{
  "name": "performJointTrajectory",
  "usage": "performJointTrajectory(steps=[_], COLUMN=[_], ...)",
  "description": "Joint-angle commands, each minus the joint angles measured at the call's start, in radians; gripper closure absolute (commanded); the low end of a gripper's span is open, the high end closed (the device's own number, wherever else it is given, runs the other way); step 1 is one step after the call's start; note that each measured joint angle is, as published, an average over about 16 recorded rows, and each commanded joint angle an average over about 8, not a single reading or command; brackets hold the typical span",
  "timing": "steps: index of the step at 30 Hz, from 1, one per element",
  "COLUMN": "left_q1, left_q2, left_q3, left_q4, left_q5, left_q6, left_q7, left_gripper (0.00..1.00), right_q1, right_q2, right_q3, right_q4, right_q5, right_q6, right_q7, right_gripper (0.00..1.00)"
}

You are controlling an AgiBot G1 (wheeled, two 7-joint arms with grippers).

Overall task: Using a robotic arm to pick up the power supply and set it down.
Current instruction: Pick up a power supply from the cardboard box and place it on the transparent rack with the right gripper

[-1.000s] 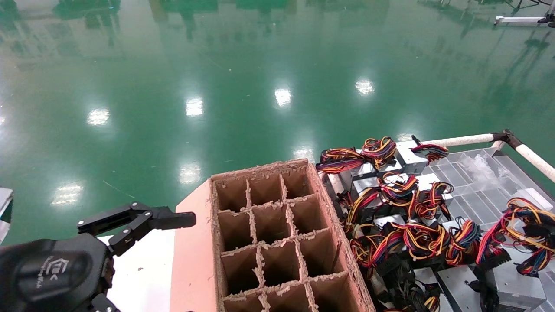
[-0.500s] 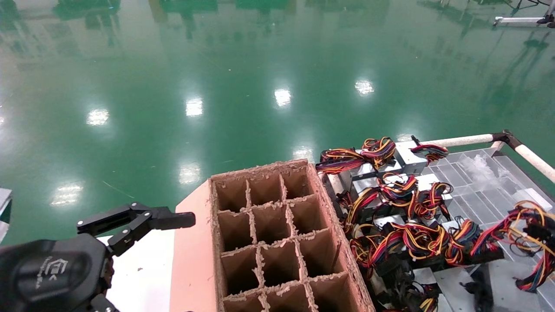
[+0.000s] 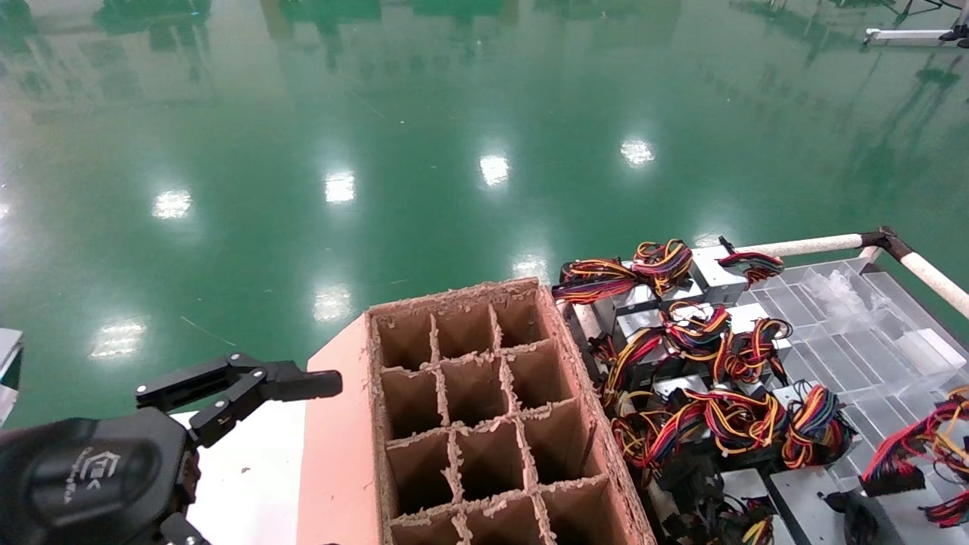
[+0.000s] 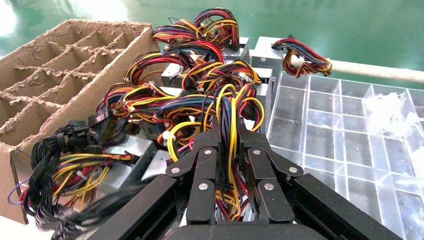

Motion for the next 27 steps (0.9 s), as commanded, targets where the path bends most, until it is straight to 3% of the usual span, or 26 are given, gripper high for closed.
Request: performJointTrajectory(steps=[1, 4, 6, 12, 15, 27], left_q1=[0.000, 0.000, 0.000, 0.000, 0.000, 0.000], left_q2=[0.000, 0.000, 0.000, 0.000, 0.000, 0.000], left_q3=[0.000, 0.000, 0.000, 0.000, 0.000, 0.000], left_q4=[0.000, 0.000, 0.000, 0.000, 0.000, 0.000], left_q5=[0.000, 0.000, 0.000, 0.000, 0.000, 0.000], left_q6=[0.000, 0.000, 0.000, 0.000, 0.000, 0.000], left_q7=[0.000, 0.000, 0.000, 0.000, 0.000, 0.000], left_gripper=[0.00, 0.00, 0.00, 0.00, 0.00, 0.00], right_q1=[-0.028, -0.049, -0.055, -0.050, -0.048, -0.044], right_q2=[0.007, 0.000, -0.010, -0.045, -0.054, -0.054], right_q3=[0.005, 0.009, 0.010, 0.006, 0.004, 0.005], right_q4=[0.002, 0.002, 0.001, -0.002, -0.002, 0.002], right_q5=[0.018, 0.033, 0.038, 0.033, 0.031, 0.032], right_q6=[0.000, 0.007, 0.013, 0.033, 0.039, 0.035], right_q7=[-0.003, -0.010, -0.016, -0.031, -0.033, -0.030], right_gripper=[1.00, 0.98, 0.88, 0.20, 0.01, 0.00])
